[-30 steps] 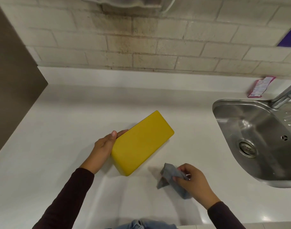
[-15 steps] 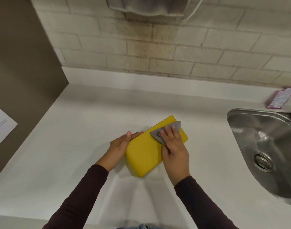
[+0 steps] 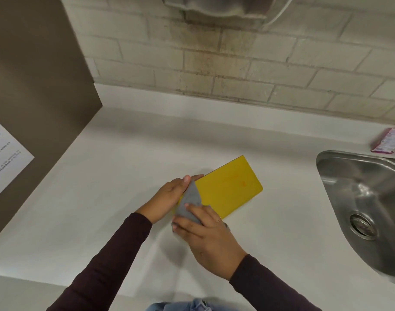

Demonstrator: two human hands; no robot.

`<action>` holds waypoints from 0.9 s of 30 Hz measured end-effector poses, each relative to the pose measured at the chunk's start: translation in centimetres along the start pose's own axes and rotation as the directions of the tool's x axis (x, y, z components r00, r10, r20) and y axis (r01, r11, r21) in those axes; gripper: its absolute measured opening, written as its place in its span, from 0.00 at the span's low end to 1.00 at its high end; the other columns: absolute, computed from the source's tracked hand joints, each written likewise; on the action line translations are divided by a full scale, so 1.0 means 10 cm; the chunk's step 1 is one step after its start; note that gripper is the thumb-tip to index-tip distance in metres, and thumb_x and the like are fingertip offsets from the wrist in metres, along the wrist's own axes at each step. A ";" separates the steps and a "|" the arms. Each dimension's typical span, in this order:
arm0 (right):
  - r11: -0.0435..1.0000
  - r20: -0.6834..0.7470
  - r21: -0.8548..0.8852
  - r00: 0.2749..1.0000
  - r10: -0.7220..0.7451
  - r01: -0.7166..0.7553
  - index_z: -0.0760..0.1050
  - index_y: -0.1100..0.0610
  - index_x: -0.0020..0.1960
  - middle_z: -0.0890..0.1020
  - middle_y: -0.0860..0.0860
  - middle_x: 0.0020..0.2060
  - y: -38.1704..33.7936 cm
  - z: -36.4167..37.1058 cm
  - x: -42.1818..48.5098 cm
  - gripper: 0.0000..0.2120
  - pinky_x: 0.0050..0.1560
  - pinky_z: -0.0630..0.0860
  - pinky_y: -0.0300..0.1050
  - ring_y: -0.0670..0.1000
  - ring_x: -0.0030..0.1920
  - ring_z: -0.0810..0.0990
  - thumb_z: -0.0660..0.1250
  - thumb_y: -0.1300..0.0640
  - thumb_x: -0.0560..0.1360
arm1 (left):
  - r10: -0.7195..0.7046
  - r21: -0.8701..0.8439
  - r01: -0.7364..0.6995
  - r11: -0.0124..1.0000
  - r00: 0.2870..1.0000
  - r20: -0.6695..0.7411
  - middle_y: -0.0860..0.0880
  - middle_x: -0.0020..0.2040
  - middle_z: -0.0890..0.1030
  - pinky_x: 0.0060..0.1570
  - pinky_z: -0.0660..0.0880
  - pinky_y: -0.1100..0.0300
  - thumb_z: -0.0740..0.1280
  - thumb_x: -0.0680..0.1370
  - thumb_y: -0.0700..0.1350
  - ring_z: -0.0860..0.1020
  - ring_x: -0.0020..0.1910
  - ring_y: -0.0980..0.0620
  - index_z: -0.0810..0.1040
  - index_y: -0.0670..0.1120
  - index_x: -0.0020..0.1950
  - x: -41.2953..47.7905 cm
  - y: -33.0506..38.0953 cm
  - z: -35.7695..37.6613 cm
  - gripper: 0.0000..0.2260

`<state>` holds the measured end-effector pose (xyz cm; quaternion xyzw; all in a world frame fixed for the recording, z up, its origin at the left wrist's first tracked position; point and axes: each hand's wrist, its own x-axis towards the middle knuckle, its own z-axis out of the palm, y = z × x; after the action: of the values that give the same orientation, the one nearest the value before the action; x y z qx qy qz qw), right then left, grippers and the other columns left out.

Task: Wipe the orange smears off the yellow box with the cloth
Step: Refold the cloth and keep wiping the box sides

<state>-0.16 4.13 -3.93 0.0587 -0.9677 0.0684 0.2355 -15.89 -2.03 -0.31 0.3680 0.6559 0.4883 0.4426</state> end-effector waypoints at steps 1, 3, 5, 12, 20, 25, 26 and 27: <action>0.994 0.056 -0.075 0.996 -0.073 0.077 0.79 0.55 0.56 0.80 0.47 0.58 0.00 -0.01 0.02 0.15 0.65 0.61 0.51 0.55 0.66 0.66 0.68 0.61 0.69 | 0.006 -0.011 -0.006 1.000 1.000 -0.011 0.54 0.62 0.78 0.63 0.68 0.66 0.53 0.76 0.61 0.74 0.63 0.60 0.75 0.63 0.62 0.00 0.00 0.00 0.19; 0.959 0.169 -0.196 0.971 -0.170 0.202 0.81 0.52 0.52 0.81 0.44 0.56 -0.01 -0.03 0.03 0.13 0.68 0.58 0.53 0.54 0.67 0.67 0.67 0.58 0.69 | 0.022 -0.056 -0.022 0.998 1.000 -0.010 0.58 0.56 0.82 0.58 0.70 0.70 0.57 0.75 0.58 0.77 0.59 0.62 0.77 0.62 0.58 0.00 0.01 0.02 0.15; 0.941 0.230 -0.238 0.955 -0.187 0.242 0.80 0.49 0.53 0.80 0.42 0.57 0.03 -0.08 0.00 0.13 0.72 0.56 0.58 0.53 0.70 0.66 0.65 0.56 0.70 | 0.037 -0.077 -0.037 0.996 0.999 -0.002 0.62 0.49 0.84 0.50 0.71 0.76 0.59 0.77 0.50 0.78 0.53 0.67 0.78 0.59 0.56 0.01 0.00 0.04 0.12; 0.980 0.072 0.185 0.996 0.057 -0.069 0.69 0.59 0.65 0.70 0.56 0.68 0.41 -0.30 -0.18 0.19 0.72 0.50 0.62 0.60 0.72 0.59 0.50 0.65 0.77 | 0.040 0.026 -0.039 0.999 0.999 -0.029 0.45 0.55 0.79 0.61 0.68 0.63 0.59 0.73 0.58 0.76 0.60 0.55 0.77 0.70 0.53 0.05 -0.06 0.01 0.12; 0.916 -0.040 0.088 0.918 0.395 -0.391 0.69 0.63 0.66 0.66 0.59 0.68 0.86 -0.35 -0.30 0.20 0.74 0.48 0.55 0.59 0.72 0.57 0.53 0.68 0.75 | 0.047 0.058 -0.047 0.997 0.999 0.011 0.39 0.58 0.76 0.66 0.69 0.55 0.59 0.73 0.58 0.75 0.59 0.52 0.75 0.69 0.58 0.05 -0.05 0.01 0.15; 0.804 -0.074 0.074 0.801 0.594 -0.589 0.70 0.66 0.65 0.69 0.63 0.66 1.11 -0.46 -0.41 0.24 0.73 0.57 0.53 0.67 0.68 0.63 0.58 0.78 0.71 | 0.033 0.072 -0.034 0.997 0.999 0.008 0.40 0.57 0.76 0.64 0.67 0.59 0.58 0.73 0.59 0.75 0.59 0.55 0.74 0.66 0.60 0.03 -0.02 0.01 0.16; 0.747 -0.082 0.084 0.742 0.665 -0.660 0.72 0.66 0.63 0.72 0.64 0.65 1.16 -0.49 -0.43 0.24 0.70 0.62 0.53 0.66 0.66 0.67 0.59 0.79 0.70 | 0.028 0.074 -0.028 0.997 1.000 0.001 0.41 0.57 0.76 0.65 0.67 0.59 0.58 0.73 0.59 0.75 0.59 0.55 0.74 0.66 0.60 0.02 -0.02 0.01 0.17; 0.665 -0.086 0.086 0.660 0.747 -0.742 0.75 0.65 0.61 0.74 0.64 0.63 1.19 -0.52 -0.48 0.22 0.67 0.66 0.52 0.65 0.64 0.71 0.60 0.79 0.70 | 0.026 0.071 -0.025 0.997 1.000 -0.006 0.42 0.57 0.77 0.66 0.67 0.57 0.58 0.73 0.60 0.76 0.59 0.56 0.74 0.67 0.60 0.01 -0.02 0.02 0.17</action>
<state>4.67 17.07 -2.86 -0.3406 -0.8904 0.1830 0.2403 -15.80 -1.92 -0.60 0.3901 0.6696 0.4714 0.4209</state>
